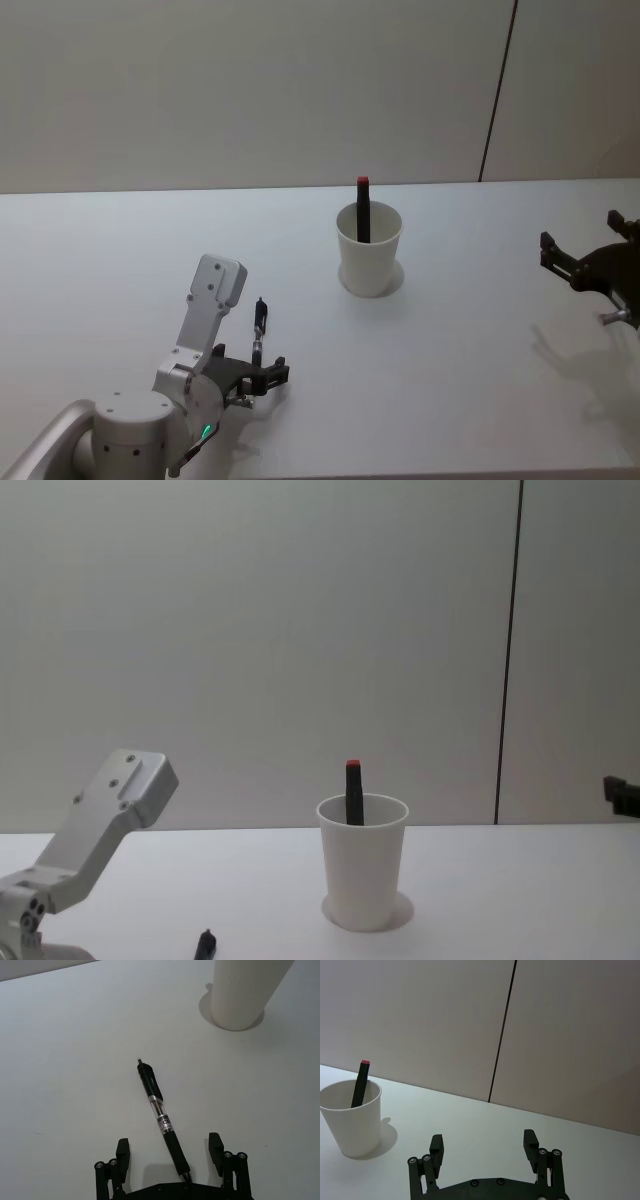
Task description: Place the pen into the pen holder.
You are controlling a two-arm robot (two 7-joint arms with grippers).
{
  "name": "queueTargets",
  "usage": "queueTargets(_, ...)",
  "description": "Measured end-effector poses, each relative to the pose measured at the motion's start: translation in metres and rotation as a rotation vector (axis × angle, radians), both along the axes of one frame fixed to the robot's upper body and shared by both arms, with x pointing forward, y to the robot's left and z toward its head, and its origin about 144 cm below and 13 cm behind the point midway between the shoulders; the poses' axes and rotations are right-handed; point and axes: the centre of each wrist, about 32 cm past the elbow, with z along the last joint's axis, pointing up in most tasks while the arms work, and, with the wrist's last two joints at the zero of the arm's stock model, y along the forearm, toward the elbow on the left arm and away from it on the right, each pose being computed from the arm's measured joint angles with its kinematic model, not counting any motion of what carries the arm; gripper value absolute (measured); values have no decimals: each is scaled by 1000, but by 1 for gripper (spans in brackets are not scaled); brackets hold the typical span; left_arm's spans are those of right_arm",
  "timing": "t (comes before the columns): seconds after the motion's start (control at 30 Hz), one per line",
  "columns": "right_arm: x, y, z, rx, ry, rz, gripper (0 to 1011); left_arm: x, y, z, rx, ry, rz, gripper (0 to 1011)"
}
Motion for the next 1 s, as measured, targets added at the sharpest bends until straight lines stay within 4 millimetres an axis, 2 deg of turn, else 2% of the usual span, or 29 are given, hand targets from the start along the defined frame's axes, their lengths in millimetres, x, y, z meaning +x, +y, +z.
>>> queueTargets(0.63,0,0,0,0,0,0,1001,5,0,-1,14,3,-18,996)
queueTargets(0.83,0,0,0,0,0,0,1002,7,-1,-3,14,11,-21,881)
queueTargets(0.9,0,0,0,0,0,0,1002,7,-1,-3,13,13,-23,789)
queueTargets(0.93,0,0,0,0,0,0,1001,8,-1,-4,13,15,-23,789)
queueTargets(1.0,0,0,0,0,0,0,1002,8,-1,-4,12,16,-24,713)
